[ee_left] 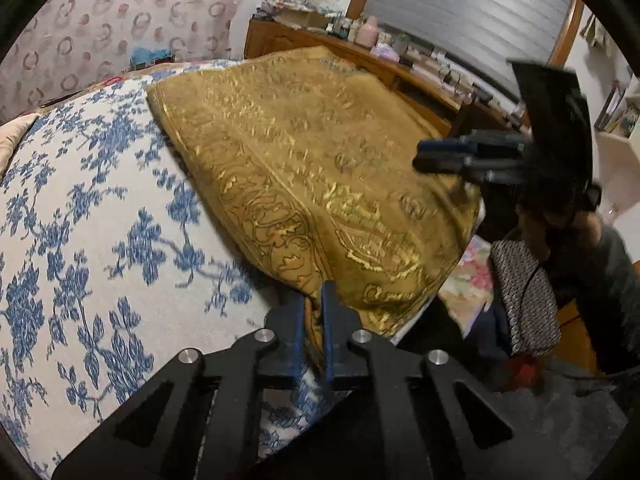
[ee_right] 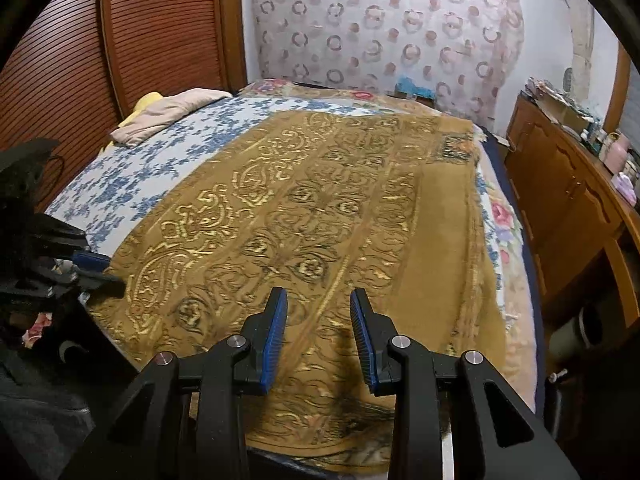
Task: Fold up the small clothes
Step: 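Grasp the folded shirt's end with the left gripper and lift it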
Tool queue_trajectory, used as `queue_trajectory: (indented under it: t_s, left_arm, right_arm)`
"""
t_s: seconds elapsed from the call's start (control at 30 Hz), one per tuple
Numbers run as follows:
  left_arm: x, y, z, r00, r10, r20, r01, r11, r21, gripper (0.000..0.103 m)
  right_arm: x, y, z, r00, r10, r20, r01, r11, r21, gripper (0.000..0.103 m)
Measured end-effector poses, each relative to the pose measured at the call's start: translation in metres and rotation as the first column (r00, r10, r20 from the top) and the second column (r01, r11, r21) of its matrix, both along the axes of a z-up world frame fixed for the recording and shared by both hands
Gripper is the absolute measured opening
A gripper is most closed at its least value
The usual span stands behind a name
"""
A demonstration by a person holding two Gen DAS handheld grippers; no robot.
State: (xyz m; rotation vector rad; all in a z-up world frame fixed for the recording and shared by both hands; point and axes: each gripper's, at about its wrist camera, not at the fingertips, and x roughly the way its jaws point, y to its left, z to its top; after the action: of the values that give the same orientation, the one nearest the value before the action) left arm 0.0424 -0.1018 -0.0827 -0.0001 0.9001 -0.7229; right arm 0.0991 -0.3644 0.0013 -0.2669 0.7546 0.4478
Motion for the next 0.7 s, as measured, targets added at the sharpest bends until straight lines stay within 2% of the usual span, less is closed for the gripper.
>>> queue_trajectory:
  t_s: [0.07,0.1,0.17,0.37,0.57,0.7]
  left_arm:
    - [0.003,0.001,0.011,1.0,0.003,0.015,-0.003,0.999,-0.037,0.006]
    - [0.007,0.0,0.019,1.0,0.007,0.028,-0.005,0.998,-0.058,0.006]
    - [0.012,-0.002,0.03,0.999,0.011,0.05,-0.007,0.997,-0.078,0.006]
    - [0.051,-0.013,0.056,0.998,0.037,0.049,-0.029,0.987,-0.156,0.005]
    - [0.08,-0.03,0.066,0.997,0.057,0.06,-0.048,0.989,-0.143,0.005]
    - [0.091,-0.035,0.064,0.996,0.066,0.064,-0.057,0.991,-0.125,0.005]
  right_arm:
    - [-0.002,0.003,0.001,1.0,0.023,0.002,-0.023,1.0,0.012,0.035]
    - [-0.005,0.004,0.002,0.999,0.036,0.002,-0.036,0.999,0.021,0.04]
    - [-0.01,0.006,0.003,0.999,0.054,0.005,-0.054,0.997,0.051,0.044]
    - [-0.024,0.008,0.015,0.997,0.07,0.044,-0.072,0.996,0.056,0.044]
    - [-0.033,0.005,0.032,0.994,0.054,0.094,-0.06,0.996,0.062,0.044]
    - [-0.038,0.005,0.033,0.993,0.056,0.099,-0.061,0.997,0.05,0.045]
